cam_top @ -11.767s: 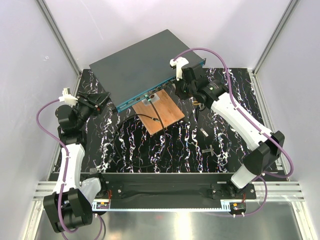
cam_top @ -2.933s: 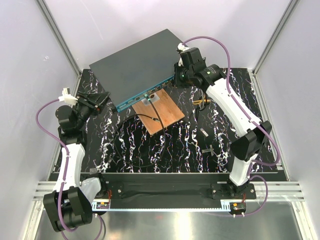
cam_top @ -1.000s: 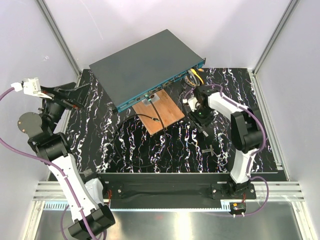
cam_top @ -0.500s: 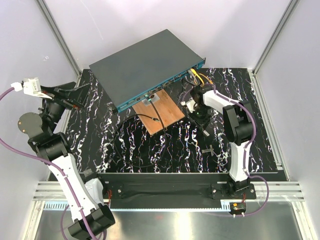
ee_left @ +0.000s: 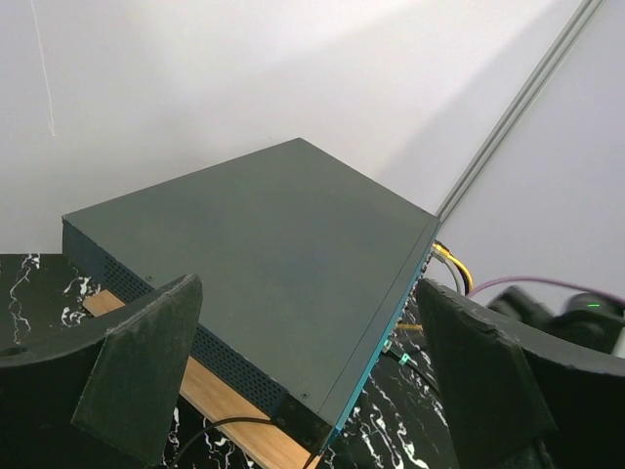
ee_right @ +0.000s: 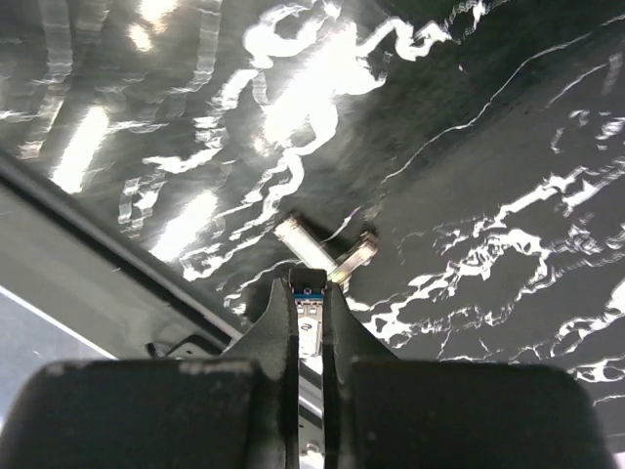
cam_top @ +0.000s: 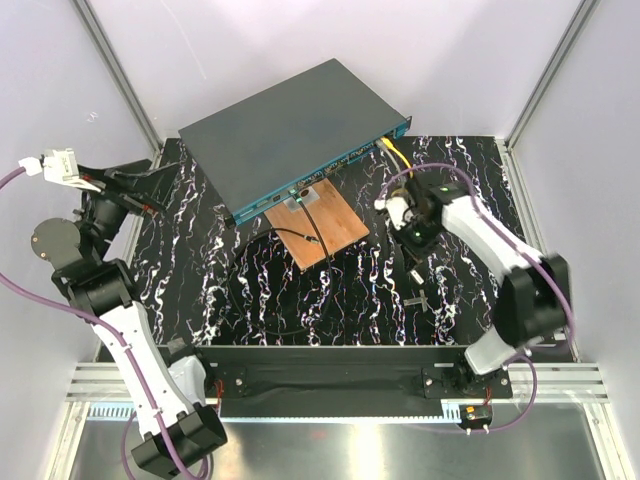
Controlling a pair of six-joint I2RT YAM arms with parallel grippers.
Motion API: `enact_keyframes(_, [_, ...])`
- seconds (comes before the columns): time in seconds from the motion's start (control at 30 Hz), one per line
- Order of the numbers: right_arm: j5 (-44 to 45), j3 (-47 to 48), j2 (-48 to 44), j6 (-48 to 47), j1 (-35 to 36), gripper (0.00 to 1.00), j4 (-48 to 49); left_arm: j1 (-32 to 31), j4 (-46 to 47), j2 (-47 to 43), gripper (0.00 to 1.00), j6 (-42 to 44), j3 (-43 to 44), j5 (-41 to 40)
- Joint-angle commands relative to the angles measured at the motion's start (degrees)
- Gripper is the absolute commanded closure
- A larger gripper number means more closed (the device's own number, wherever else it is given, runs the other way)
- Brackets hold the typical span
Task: Insert the plug into the switch port
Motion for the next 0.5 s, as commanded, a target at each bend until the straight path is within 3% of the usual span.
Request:
enact_keyframes(0.0, [-4.69,-1.24,-9.94,-1.95,0.31,1.0,-3.13,-0.58,2.79,-0.12,0.03,-0.73,2.63,1.94])
enact_keyframes(0.23, [-10.22,-1.08,-23.13,-0.2,0.31,1.0,2.47,-4.79,-2.9,-0.56,0.04,6.73,4.21,2.56])
enact_keyframes(0.33, [-14.7,6.29,-25.95,5.77,0.31,1.0,7.91,-12.08,-9.57,-0.04,0.04,16.3,5.71,-1.3])
enact_keyframes(0.43, [-17.17,12.7,-27.98,19.0,0.23,1.0,19.13,-22.97,-15.81,1.45,0.04,26.49,8.16,-7.8])
enact_keyframes(0.47, [-17.44,13.95,-28.33,22.36,0.23,1.0,22.5,-29.26,-17.15,2.07,0.04,31.65,8.95,-9.9])
